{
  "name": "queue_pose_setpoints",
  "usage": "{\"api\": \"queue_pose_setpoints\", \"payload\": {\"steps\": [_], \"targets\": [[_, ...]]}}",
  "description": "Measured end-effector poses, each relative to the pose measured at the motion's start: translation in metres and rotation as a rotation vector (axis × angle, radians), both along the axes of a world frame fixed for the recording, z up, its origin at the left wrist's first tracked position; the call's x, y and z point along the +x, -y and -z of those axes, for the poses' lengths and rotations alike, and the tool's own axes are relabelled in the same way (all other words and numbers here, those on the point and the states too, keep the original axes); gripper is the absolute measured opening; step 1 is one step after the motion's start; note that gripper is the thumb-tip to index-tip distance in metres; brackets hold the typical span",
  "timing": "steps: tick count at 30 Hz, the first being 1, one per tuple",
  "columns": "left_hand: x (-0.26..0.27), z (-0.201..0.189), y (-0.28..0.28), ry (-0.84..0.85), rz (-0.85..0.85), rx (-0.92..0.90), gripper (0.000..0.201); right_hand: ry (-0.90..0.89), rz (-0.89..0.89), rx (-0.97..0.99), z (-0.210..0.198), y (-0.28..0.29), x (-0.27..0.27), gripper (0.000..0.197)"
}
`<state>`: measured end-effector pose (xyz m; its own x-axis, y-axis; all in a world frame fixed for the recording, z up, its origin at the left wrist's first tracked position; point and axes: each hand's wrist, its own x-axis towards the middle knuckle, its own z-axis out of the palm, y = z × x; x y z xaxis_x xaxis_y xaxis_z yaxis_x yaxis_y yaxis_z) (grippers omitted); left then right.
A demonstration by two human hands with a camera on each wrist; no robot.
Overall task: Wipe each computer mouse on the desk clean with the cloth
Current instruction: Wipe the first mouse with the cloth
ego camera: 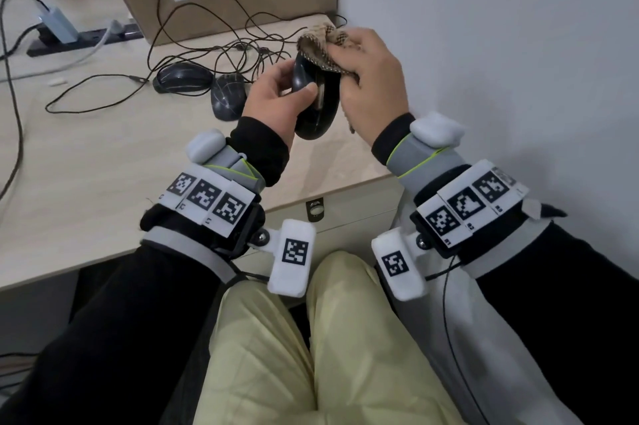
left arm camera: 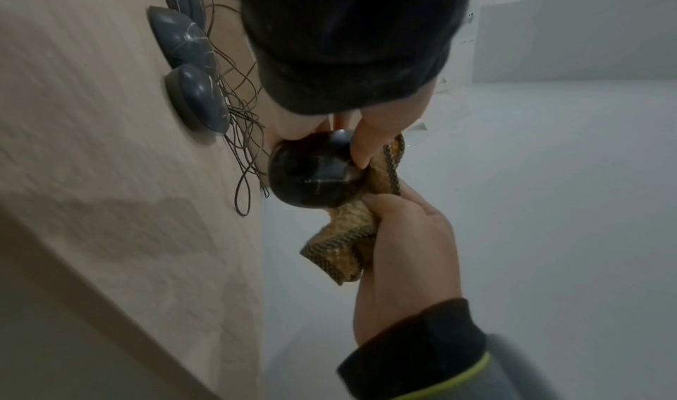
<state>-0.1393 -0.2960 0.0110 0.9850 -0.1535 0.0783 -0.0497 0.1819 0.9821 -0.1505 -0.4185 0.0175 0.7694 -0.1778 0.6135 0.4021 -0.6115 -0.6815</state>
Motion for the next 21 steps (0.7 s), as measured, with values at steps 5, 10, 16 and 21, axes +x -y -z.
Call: {"api": "queue_pose_setpoints", "payload": {"steps": [5,10,16,21], "targets": [[0.004,0.001,-0.004,-0.004,-0.008,-0.017,0.048,0.041,-0.010,-0.122,0.015,-0.007,-0.011,0.043],[0.000,0.005,-0.004,0.017,0.012,0.052,0.037,0.000,0.047,-0.110,0.010,-0.006,-0.006,0.045],[0.001,0.004,-0.004,-0.020,-0.011,-0.011,0.041,-0.013,0.119,0.241,0.005,-0.001,-0.011,0.039],[-0.001,0.004,-0.002,-0.024,-0.003,-0.023,0.052,-0.007,0.107,0.137,0.002,0.005,-0.003,0.043]]}}
